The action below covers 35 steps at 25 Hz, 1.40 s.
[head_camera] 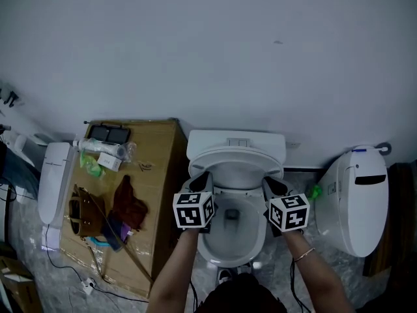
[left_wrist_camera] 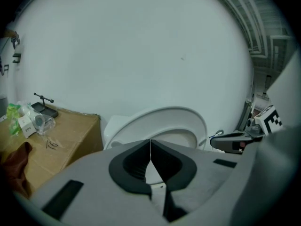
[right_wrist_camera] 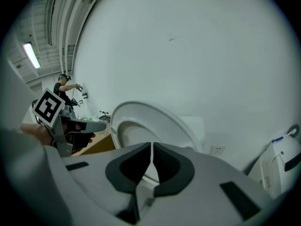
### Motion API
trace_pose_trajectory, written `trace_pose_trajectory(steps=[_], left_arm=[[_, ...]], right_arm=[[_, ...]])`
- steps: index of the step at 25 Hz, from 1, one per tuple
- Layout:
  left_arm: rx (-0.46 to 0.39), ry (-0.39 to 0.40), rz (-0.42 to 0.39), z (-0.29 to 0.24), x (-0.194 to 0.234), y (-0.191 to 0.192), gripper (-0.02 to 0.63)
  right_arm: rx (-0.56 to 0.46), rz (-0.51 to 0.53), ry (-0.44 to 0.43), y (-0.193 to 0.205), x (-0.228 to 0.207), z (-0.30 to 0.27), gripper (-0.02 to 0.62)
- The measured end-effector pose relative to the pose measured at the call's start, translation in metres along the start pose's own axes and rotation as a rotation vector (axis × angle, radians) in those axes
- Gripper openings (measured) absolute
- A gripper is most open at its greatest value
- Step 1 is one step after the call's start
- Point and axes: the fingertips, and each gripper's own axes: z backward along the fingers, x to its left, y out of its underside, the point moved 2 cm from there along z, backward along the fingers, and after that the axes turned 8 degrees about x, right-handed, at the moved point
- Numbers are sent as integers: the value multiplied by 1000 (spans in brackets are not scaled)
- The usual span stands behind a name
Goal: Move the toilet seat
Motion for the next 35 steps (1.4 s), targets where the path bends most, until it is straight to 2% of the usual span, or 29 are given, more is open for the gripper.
trace_pose_trajectory(steps=[7,20,31,35], left_arm=[[-37,-7,-38,39,-12,16,26],[-120,-42,-104,117,-29,39,26],[-201,-54,-97,191,-38,52,26],[-214,-55,-98,212,-45,61,26]], right_arm=[[-18,30,-21,17,29,28,17],[-92,41,35,29,52,92,15],[-168,19,38,44,86,158,15],[-203,43,21,47,102,180,15]])
